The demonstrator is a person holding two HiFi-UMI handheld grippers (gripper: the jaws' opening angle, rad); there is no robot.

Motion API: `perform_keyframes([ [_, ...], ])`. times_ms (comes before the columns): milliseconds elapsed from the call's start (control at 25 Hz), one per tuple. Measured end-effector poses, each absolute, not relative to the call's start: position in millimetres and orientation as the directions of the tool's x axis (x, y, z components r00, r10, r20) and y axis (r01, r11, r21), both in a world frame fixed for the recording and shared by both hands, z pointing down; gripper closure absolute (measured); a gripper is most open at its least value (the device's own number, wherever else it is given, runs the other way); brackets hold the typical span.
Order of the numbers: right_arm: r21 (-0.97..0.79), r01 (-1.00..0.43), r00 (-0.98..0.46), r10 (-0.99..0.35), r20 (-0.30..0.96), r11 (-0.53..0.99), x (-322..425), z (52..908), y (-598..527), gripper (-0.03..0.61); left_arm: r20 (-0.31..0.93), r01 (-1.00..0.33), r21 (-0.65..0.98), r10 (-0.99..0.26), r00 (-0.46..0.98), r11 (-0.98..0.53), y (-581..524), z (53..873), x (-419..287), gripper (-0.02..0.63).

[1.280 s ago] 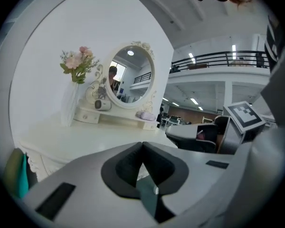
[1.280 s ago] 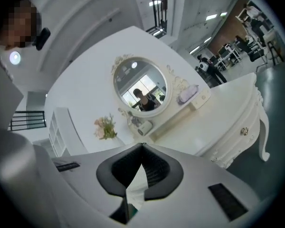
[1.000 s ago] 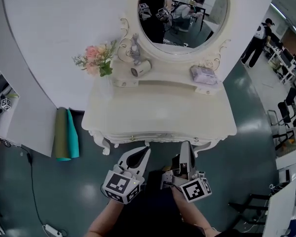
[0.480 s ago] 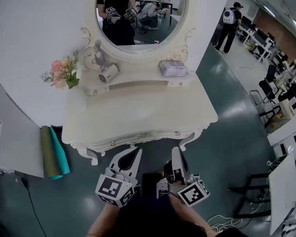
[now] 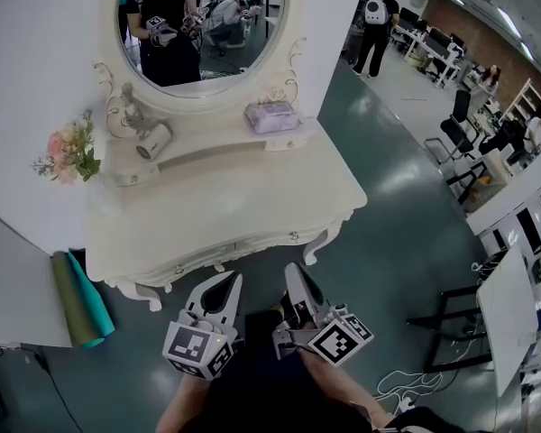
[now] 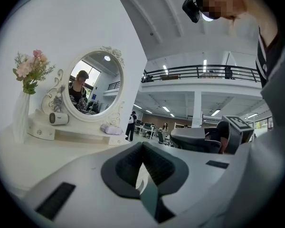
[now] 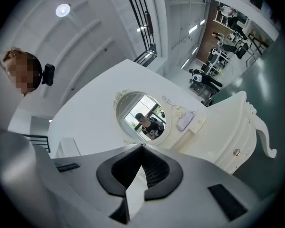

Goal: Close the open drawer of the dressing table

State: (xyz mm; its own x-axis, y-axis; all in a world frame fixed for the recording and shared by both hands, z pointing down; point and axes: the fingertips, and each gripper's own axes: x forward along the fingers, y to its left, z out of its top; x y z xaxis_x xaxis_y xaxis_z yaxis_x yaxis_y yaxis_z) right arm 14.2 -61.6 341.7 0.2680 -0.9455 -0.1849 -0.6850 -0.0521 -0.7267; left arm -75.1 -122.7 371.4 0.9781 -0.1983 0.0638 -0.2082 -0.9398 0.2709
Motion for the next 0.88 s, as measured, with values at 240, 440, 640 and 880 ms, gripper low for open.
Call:
perform_keyframes([
  [240,-0.731,-0.679,0.27,-0.949,-0.164,-0.067,14.1,348.9,-56.1,0.565,0.073,-0.172,0.28,-0.157,0.985,-0.945,-115.0,375.4,-64.1,0.6],
  [440,-0.729,-0.681,0.262,-0.952,-0.16,-0.065,15.4,351.9,-56.9,0.565,0.078,-0.169,0.285,-0.153,0.985,-0.943,-112.0,377.6,-63.4,0.6],
  [640,-0.723,-0.69,0.236,-0.958,-0.166,-0.044,8.9,351.4,-61.9,0.565,0.083,-0.186,0.297,-0.169,0.982,-0.937,-112.4,382.0,-66.7,0.6],
  [880,-0.726,-0.686,0.23,-0.961,-0.155,-0.047,2.5,357.2,-61.5,0.565,0.09,-0.183,0.296,-0.163,0.982,-0.937,-110.0,385.4,-68.9,0.6],
])
